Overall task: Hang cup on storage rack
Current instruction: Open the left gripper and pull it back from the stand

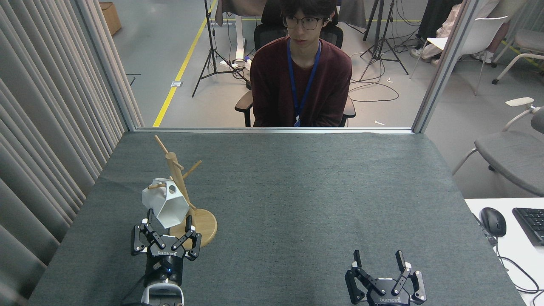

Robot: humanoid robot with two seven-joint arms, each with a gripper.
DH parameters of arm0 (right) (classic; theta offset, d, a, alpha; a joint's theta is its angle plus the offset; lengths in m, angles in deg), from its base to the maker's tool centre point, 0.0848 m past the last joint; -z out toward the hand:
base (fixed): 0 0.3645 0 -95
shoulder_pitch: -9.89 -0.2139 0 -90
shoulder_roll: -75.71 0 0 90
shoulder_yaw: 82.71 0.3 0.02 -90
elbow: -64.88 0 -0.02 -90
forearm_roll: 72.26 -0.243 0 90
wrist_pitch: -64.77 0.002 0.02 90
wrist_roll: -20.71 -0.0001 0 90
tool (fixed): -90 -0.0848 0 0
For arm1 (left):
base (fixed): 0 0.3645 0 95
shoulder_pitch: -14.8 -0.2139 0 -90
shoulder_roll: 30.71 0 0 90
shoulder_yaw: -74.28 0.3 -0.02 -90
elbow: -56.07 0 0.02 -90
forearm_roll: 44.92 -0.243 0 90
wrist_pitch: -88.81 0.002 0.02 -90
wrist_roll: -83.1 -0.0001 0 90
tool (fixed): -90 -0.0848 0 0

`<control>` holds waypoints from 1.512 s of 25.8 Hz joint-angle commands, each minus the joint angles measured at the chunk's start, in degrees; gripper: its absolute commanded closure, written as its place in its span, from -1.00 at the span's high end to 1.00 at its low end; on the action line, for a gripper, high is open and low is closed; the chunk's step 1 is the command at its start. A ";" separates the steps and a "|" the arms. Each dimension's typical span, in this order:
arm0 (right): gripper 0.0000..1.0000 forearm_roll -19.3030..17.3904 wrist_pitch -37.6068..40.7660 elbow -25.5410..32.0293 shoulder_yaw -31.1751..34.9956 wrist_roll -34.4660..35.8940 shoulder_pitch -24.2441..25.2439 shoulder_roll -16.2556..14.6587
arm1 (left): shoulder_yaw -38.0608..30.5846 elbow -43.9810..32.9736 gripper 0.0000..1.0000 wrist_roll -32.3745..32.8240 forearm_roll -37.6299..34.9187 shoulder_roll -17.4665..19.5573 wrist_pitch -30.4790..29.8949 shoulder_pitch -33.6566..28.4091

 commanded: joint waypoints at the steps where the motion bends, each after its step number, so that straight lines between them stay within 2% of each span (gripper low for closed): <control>1: 0.97 -0.09 -0.01 0.00 0.00 0.24 0.00 -0.09 | 0.18 1.84 0.98 0.28 0.49 -0.08 -0.18 -1.46; 7: 0.97 -0.09 0.08 0.00 0.09 0.24 0.09 -0.09 | 0.09 0.70 0.98 0.28 1.45 -0.08 -0.62 -5.41; 9: 0.97 -0.09 0.08 0.00 0.35 0.24 0.09 -0.18 | 0.00 -1.67 0.98 0.28 2.95 0.00 -2.64 -7.35; 17: 0.97 -0.18 0.43 0.88 0.44 0.24 0.97 -0.35 | -0.09 -22.15 0.98 1.68 23.43 0.62 -22.42 -18.25; 20: 0.97 -0.18 0.52 1.85 0.70 0.24 1.23 -0.88 | -0.35 -27.16 0.98 7.66 29.40 0.88 -26.37 -20.18; 24: 0.97 -0.09 1.84 3.25 1.14 0.32 2.90 -1.49 | -0.17 -30.23 0.98 9.33 31.78 0.97 -26.28 -20.53; 30: 0.97 -0.09 3.95 3.87 3.78 1.29 5.36 -1.41 | 0.09 -29.53 0.98 9.15 31.60 0.97 -25.58 -20.62; 39: 0.97 0.09 2.54 3.96 4.22 1.29 5.98 -1.49 | 0.71 -27.51 0.98 7.04 30.99 0.97 -21.63 -20.62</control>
